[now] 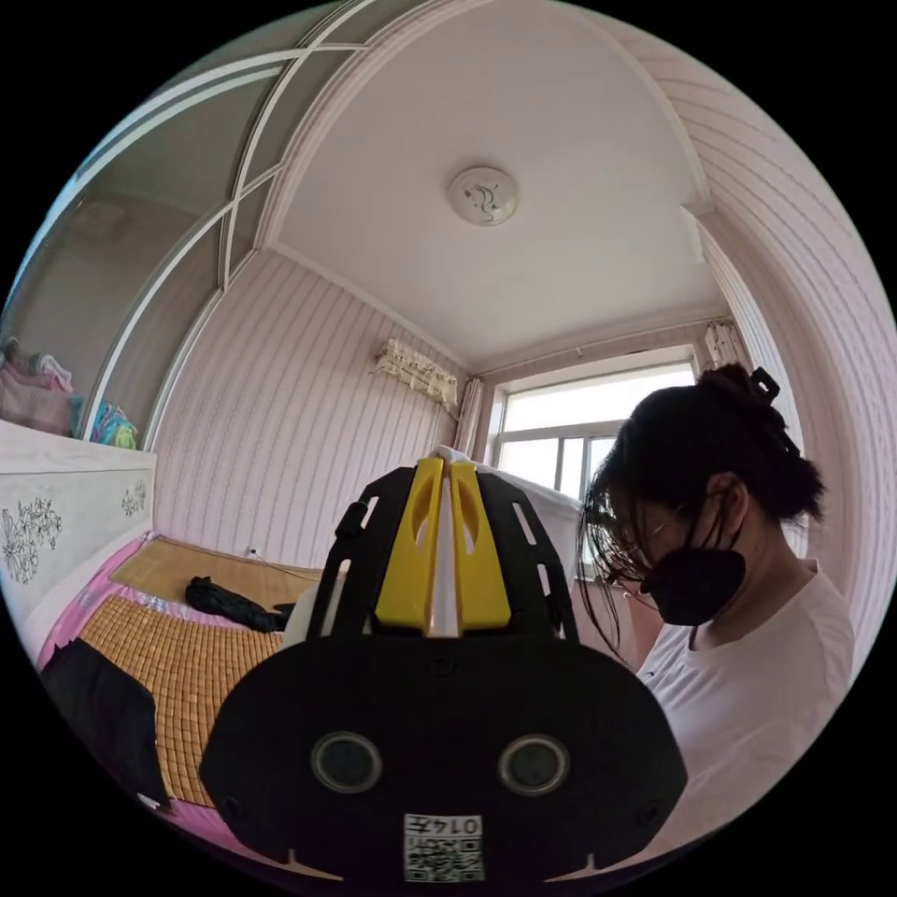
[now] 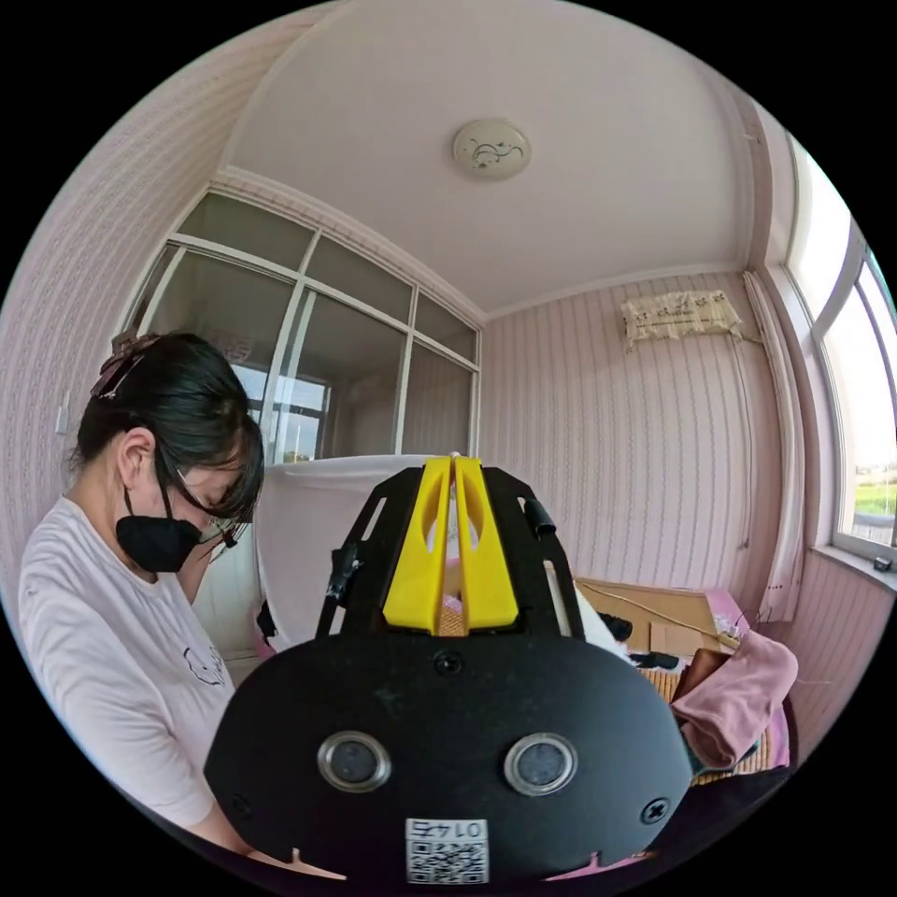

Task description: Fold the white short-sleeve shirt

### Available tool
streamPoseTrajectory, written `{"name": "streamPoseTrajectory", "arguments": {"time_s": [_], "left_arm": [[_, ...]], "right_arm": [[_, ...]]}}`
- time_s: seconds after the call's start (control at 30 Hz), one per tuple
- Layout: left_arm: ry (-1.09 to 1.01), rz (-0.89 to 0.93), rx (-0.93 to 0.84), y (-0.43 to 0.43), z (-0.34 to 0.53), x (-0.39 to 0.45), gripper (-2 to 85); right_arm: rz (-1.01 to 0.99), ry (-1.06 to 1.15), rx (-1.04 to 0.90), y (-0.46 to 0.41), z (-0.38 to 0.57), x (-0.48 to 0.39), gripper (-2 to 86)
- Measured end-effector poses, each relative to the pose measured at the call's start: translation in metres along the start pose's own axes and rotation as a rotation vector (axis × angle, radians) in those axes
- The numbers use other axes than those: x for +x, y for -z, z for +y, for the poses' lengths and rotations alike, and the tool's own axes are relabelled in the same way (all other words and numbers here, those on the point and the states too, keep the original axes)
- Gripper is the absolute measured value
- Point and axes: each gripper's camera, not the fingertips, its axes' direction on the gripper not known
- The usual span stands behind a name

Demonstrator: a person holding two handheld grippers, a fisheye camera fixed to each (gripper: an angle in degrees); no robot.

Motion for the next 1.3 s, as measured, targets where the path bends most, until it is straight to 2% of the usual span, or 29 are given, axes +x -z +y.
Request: {"name": "streamPoseTrajectory", "arguments": {"time_s": [0.13,0.2,0.27,0.33,0.37,0.43,0.6,0.67,0.8,0.9,0.97,1.03,1.1,1.3], "left_arm": [[0.071,-0.080,-0.107,-0.033,-0.008,-0.040,-1.0],[0.134,-0.145,-0.205,-0.064,0.003,-0.073,-1.0],[0.224,-0.269,-0.359,-0.116,0.033,-0.122,-1.0],[0.266,-0.371,-0.483,-0.159,0.058,-0.155,-1.0],[0.252,-0.455,-0.541,-0.184,0.069,-0.171,-1.0],[0.261,-0.525,-0.539,-0.211,0.070,-0.187,-1.0],[0.255,-0.457,-0.302,-0.234,0.003,-0.184,-1.0],[0.244,-0.410,-0.234,-0.229,-0.013,-0.180,-1.0],[0.235,-0.393,-0.269,-0.218,0.017,-0.186,-1.0],[0.227,-0.425,-0.454,-0.221,0.074,-0.200,-1.0],[0.199,-0.436,-0.677,-0.232,0.136,-0.211,-0.9],[0.231,-0.439,-0.818,-0.237,0.189,-0.221,-0.9],[0.309,-0.412,-0.896,-0.235,0.239,-0.233,-0.9],[0.476,-0.453,-1.152,-0.225,0.370,-0.256,-0.9]], "right_arm": [[-0.026,-0.094,-0.215,-0.072,0.009,0.048,0.1],[0.031,-0.170,-0.458,-0.146,0.051,0.091,0.1],[0.060,-0.249,-0.582,-0.198,0.097,0.121,0.1],[0.093,-0.386,-0.617,-0.234,0.137,0.151,0.0],[0.121,-0.475,-0.624,-0.252,0.152,0.168,0.0],[0.150,-0.537,-0.566,-0.268,0.148,0.185,0.0],[0.119,-0.385,-0.266,-0.274,0.049,0.187,0.0],[0.097,-0.343,-0.227,-0.269,0.038,0.184,0.0],[0.035,-0.287,-0.239,-0.255,0.084,0.174,0.1],[0.051,-0.363,-0.364,-0.249,0.166,0.178,0.1],[0.065,-0.436,-0.473,-0.246,0.223,0.181,0.1],[0.102,-0.531,-0.570,-0.240,0.282,0.184,0.1],[0.121,-0.695,-0.659,-0.229,0.354,0.186,0.1],[0.207,-0.902,-0.911,-0.218,0.467,0.180,0.1]]}}
